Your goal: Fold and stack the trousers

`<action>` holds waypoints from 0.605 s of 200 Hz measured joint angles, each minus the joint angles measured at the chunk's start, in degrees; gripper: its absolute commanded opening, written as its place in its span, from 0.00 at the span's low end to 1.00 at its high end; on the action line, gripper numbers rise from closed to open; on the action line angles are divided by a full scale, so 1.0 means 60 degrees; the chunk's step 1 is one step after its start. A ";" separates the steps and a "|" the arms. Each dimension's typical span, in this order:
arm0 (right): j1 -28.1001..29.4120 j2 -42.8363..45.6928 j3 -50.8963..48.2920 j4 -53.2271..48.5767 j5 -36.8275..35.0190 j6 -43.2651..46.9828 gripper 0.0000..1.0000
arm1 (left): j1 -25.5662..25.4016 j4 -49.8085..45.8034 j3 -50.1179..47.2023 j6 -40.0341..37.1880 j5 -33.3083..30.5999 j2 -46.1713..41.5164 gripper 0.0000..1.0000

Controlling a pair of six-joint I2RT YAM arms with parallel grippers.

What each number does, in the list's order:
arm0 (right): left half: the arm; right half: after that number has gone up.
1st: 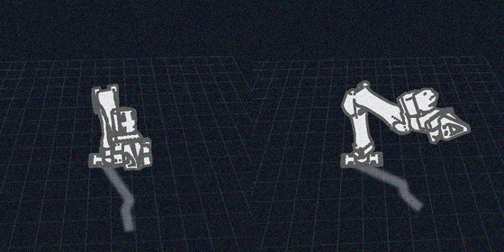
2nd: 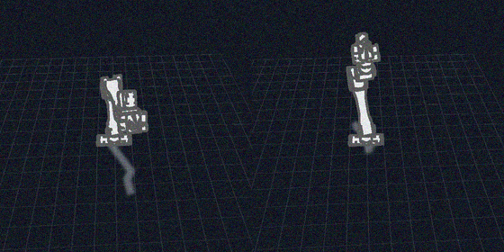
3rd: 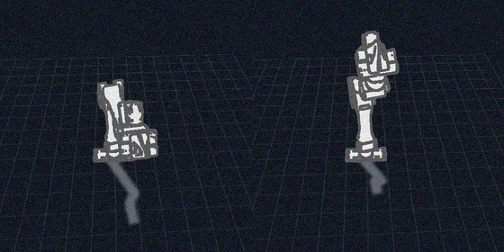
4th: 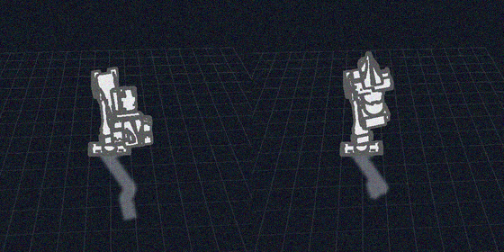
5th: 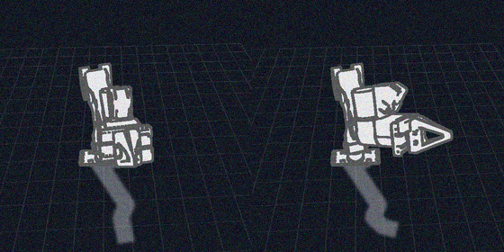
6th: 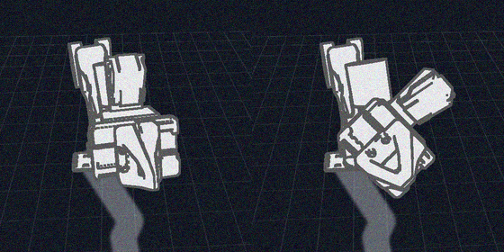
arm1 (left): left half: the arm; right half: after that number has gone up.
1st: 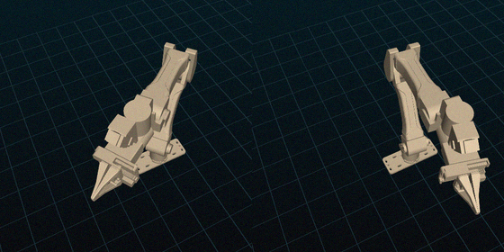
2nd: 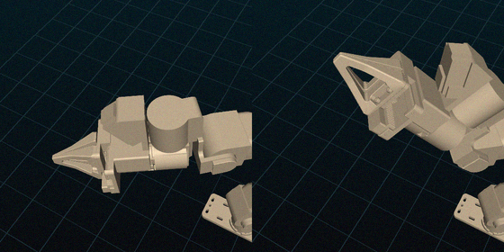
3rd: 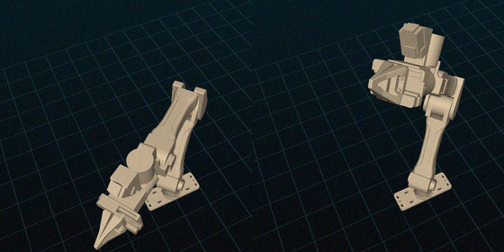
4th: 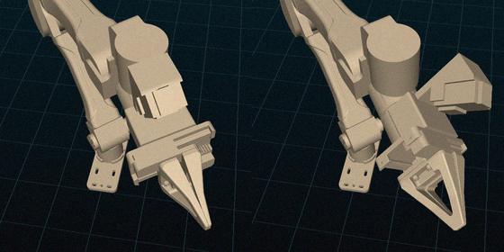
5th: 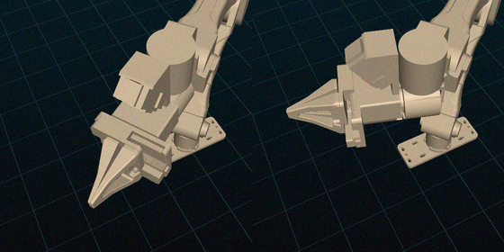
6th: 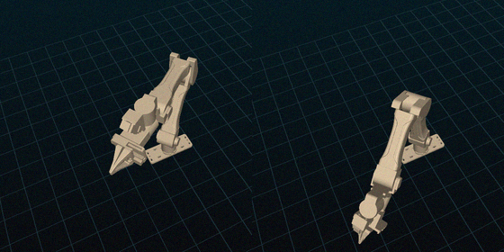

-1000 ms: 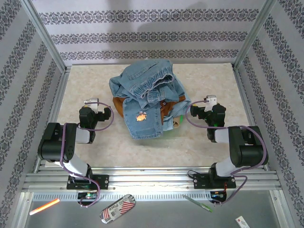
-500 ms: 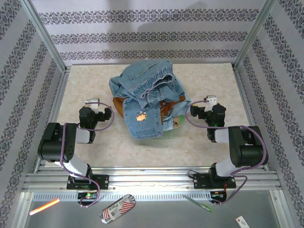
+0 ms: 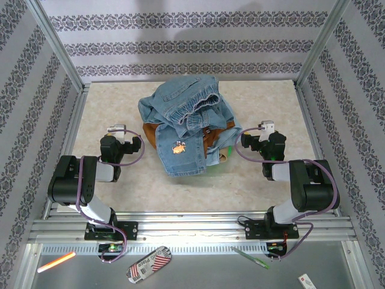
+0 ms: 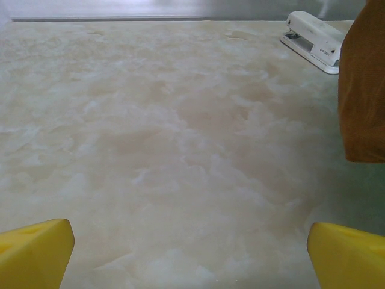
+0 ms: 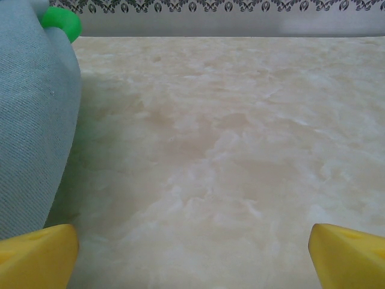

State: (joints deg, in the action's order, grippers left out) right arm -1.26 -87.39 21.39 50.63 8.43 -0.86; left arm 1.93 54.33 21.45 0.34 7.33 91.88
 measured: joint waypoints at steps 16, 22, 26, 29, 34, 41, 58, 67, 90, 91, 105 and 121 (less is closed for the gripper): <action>-0.0011 0.0000 0.0000 0.0000 0.0000 -0.0007 0.98 | 0.0000 0.0000 0.0000 0.0004 -0.0004 0.0000 1.00; -0.0022 0.0000 0.0000 0.0000 0.0000 -0.0007 0.98 | -0.0004 -0.0004 0.0004 0.0007 -0.0044 0.0000 1.00; -0.0022 0.0000 0.0000 0.0000 -0.0004 -0.0011 0.98 | -0.0004 -0.0004 0.0004 0.0007 -0.0084 0.0000 1.00; -0.0022 0.0000 0.0000 0.0000 -0.0007 -0.0015 0.98 | 0.0000 -0.0004 0.0007 0.0007 -0.0098 0.0000 1.00; -0.0022 0.0000 0.0000 0.0000 -0.0033 -0.0025 0.98 | -0.0004 -0.0007 0.0011 0.0007 -0.0146 0.0000 1.00; -0.0015 0.0000 0.0000 -0.0004 -0.0113 -0.0044 0.98 | -0.0004 -0.0004 0.0011 0.0007 -0.0208 0.0000 1.00; 0.0004 0.0004 0.0004 -0.0018 -0.0517 -0.0102 0.98 | -0.0004 -0.0160 0.0011 0.0011 -0.0390 -0.0138 1.00; 0.0011 0.0084 0.0033 -0.0193 -0.0765 -0.0127 0.98 | -0.0015 -0.0586 0.0000 0.0015 -0.0572 -0.0594 1.00; 0.0299 0.0874 0.0189 -0.1111 -0.1767 -0.0146 0.98 | -0.0270 -0.2473 0.0087 0.0244 -0.1115 -0.3300 1.00; 0.0313 0.0907 0.0197 -0.1137 -0.1800 -0.0146 0.98 | -0.0277 -0.2528 0.0102 0.0251 -0.1140 -0.3391 1.00; 0.0681 0.1698 0.0375 -0.1749 -0.2437 -0.0073 0.98 | -0.0565 -0.3606 0.0481 0.0718 -0.1519 -0.5242 1.00; 0.1166 0.2619 0.0878 -0.2830 -0.3209 0.0113 0.98 | -0.0783 -0.5096 0.1249 0.1472 -0.2047 -0.6692 1.00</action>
State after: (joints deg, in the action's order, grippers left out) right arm 5.74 -71.68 26.65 33.65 -10.83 -0.19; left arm -2.76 23.75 28.95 9.17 -4.95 51.72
